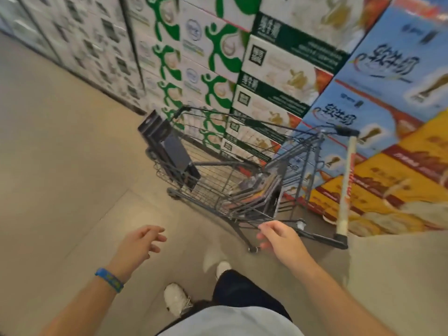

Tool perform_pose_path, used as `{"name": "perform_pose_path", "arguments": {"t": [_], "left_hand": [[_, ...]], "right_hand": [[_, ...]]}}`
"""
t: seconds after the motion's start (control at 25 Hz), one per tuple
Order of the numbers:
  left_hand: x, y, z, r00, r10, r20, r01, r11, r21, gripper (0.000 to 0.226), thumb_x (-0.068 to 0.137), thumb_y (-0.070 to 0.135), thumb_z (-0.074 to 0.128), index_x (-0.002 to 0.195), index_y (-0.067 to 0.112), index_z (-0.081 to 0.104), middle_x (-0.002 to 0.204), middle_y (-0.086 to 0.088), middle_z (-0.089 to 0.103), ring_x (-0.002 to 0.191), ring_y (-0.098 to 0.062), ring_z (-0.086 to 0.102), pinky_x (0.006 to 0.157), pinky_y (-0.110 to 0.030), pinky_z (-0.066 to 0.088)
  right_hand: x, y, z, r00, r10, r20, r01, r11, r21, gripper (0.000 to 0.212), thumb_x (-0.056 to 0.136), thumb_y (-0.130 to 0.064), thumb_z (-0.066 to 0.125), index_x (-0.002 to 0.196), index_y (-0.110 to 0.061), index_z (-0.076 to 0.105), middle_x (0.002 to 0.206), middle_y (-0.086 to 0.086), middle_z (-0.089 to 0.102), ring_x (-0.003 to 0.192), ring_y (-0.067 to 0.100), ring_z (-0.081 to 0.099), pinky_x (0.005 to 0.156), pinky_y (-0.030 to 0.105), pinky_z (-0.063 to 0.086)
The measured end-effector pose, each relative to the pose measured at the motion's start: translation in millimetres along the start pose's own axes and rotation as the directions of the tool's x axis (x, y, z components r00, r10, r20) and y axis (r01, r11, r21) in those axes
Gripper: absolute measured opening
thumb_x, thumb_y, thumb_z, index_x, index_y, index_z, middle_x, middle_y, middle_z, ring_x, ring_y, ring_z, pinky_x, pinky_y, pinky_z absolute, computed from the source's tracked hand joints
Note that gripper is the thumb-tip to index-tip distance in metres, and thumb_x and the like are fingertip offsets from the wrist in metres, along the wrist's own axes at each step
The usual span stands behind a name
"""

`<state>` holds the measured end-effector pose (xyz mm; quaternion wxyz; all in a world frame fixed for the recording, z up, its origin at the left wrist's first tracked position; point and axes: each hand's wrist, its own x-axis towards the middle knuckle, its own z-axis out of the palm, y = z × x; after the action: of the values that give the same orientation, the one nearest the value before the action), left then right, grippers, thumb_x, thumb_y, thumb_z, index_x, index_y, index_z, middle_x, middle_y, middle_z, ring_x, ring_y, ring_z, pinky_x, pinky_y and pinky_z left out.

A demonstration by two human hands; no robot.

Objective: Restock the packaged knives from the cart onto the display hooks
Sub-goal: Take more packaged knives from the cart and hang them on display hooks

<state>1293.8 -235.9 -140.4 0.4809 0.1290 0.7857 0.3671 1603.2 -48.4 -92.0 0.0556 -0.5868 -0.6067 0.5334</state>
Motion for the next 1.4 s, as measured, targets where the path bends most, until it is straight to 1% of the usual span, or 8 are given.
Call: {"name": "perform_pose_path", "arguments": {"t": [0.4,0.52,0.6,0.72,0.84,1.04,1.2,1.4], "left_hand": [[69,73,55,0.996,-0.027,0.085,0.016,0.993,0.117,0.022,0.102,0.019,0.048,0.099,0.017,0.069,0.092,-0.005,0.075,0.061,-0.015,0.061,0.051,-0.025,0.039],[86,104,65,0.998,-0.009,0.067,-0.003,0.986,0.168,0.023,0.102,0.024,0.047,0.1,0.021,0.069,0.09,0.0,0.075,0.062,-0.012,0.063,0.053,-0.025,0.041],[96,122,71,0.998,0.017,0.054,-0.027,0.984,0.178,0.023,0.102,0.029,0.047,0.1,0.024,0.07,0.09,0.003,0.076,0.061,-0.008,0.064,0.054,-0.023,0.042],[101,139,79,0.997,0.04,0.068,-0.052,0.981,0.186,0.024,0.103,0.03,0.046,0.1,0.026,0.07,0.09,0.005,0.076,0.064,-0.009,0.065,0.054,-0.022,0.044],[110,149,86,0.996,0.023,0.091,-0.042,0.977,0.21,0.024,0.103,0.026,0.047,0.098,0.025,0.071,0.09,0.002,0.076,0.063,-0.011,0.065,0.052,-0.02,0.044],[137,166,87,0.984,-0.003,0.178,-0.053,0.95,0.309,0.025,0.102,0.026,0.046,0.099,0.027,0.07,0.088,0.006,0.075,0.062,-0.007,0.065,0.054,-0.021,0.046],[159,192,97,0.962,-0.041,0.27,-0.037,0.96,0.278,0.024,0.101,0.029,0.048,0.101,0.024,0.07,0.089,0.007,0.076,0.062,-0.006,0.064,0.054,-0.021,0.045],[181,224,120,0.934,-0.064,0.351,-0.054,0.947,0.317,0.025,0.102,0.028,0.047,0.104,0.017,0.069,0.089,0.002,0.075,0.063,-0.009,0.063,0.055,-0.022,0.044]], "right_hand": [[94,-26,-31,0.995,0.084,-0.058,-0.079,0.993,0.085,0.016,0.103,-0.042,0.057,0.099,-0.032,0.068,0.093,-0.01,0.075,0.07,-0.001,0.069,0.059,0.016,0.045],[139,-38,-39,0.977,-0.05,-0.208,0.033,0.996,-0.088,0.014,0.1,-0.046,0.058,0.092,-0.036,0.064,0.088,-0.02,0.068,0.079,-0.001,0.065,0.06,0.014,0.043],[180,-48,-43,0.945,-0.162,-0.285,0.092,0.965,-0.245,0.022,0.099,-0.05,0.059,0.109,-0.032,0.065,0.102,-0.015,0.063,0.099,0.007,0.061,0.075,0.022,0.045],[239,-65,-47,0.967,-0.03,-0.252,-0.102,0.864,-0.493,0.059,0.095,-0.057,0.063,0.141,-0.023,0.05,0.139,0.003,0.052,0.131,0.028,0.046,0.101,0.043,0.044],[270,-69,-42,0.981,0.123,-0.153,-0.192,0.752,-0.63,0.076,0.09,-0.062,0.068,0.142,-0.011,0.047,0.144,0.013,0.052,0.133,0.037,0.047,0.1,0.047,0.047],[273,-56,-24,0.99,0.06,-0.131,-0.142,0.54,-0.83,0.025,0.098,-0.032,0.068,0.113,-0.012,0.067,0.125,0.012,0.067,0.121,0.034,0.054,0.091,0.042,0.047],[256,-64,-6,0.985,-0.119,-0.123,-0.007,0.691,-0.723,0.027,0.1,-0.028,0.063,0.124,-0.016,0.062,0.114,0.008,0.071,0.107,0.033,0.062,0.081,0.038,0.05],[254,-56,-18,0.986,0.12,-0.117,-0.168,0.676,-0.717,0.019,0.099,-0.018,0.061,0.116,-0.009,0.062,0.106,0.012,0.072,0.096,0.033,0.068,0.073,0.037,0.054]]}}
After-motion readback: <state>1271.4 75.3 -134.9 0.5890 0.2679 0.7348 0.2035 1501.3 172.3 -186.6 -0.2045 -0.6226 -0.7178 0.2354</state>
